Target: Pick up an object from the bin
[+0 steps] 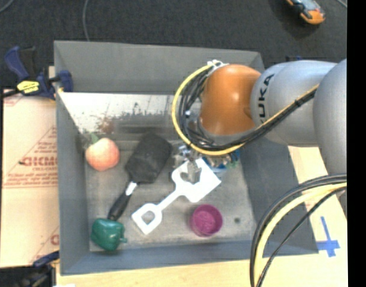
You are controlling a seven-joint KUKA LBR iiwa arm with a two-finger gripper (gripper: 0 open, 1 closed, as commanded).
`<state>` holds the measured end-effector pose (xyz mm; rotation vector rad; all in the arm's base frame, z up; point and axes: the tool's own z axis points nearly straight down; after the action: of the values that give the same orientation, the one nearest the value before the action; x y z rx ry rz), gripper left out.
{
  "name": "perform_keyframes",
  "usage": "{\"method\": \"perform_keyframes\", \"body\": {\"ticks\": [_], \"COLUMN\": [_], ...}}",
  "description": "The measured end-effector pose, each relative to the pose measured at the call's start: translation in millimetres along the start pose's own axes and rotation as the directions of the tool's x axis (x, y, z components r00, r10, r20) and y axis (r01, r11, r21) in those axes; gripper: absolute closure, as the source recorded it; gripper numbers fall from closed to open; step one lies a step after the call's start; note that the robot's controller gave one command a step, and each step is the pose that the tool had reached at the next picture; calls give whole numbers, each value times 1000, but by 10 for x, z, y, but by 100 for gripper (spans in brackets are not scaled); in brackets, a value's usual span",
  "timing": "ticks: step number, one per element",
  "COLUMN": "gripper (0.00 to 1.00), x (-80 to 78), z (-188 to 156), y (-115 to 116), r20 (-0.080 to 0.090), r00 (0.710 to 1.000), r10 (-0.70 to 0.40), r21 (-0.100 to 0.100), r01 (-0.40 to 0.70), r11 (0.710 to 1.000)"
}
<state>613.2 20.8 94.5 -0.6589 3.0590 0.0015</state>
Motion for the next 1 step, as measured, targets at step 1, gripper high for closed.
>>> {"method": "perform_keyframes", "body": {"ticks": [1], "gripper": [100], "x": [4], "z": [-316], "y": [1], "r20": [-3], "r00": [1000], "r10": [2], "r21": [-1], "r01": [-2], "r11": [1000]}}
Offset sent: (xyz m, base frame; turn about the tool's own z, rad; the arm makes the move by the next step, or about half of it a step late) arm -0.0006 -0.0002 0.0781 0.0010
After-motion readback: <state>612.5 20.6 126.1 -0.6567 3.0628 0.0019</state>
